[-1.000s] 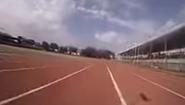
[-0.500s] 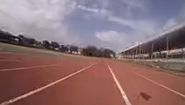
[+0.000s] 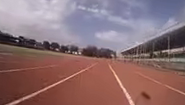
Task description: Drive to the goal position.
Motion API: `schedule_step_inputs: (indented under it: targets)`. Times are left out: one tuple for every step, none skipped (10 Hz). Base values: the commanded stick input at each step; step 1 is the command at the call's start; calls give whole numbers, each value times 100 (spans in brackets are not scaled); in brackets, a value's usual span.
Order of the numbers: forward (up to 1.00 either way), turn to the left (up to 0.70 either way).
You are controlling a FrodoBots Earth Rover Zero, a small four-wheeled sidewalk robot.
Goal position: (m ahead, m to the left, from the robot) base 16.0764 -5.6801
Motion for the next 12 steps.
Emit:
schedule_step_inputs:
  targets:
    - [70,-35]
    - [70,-35]
    - [70,-35]
    - [70,-35]
    - [70,-35]
    - [70,-35]
    - [70,-35]
    - [70,-35]
    - [70,-35]
    - [70,-35]
    - [70,-35]
    - [70,-21]
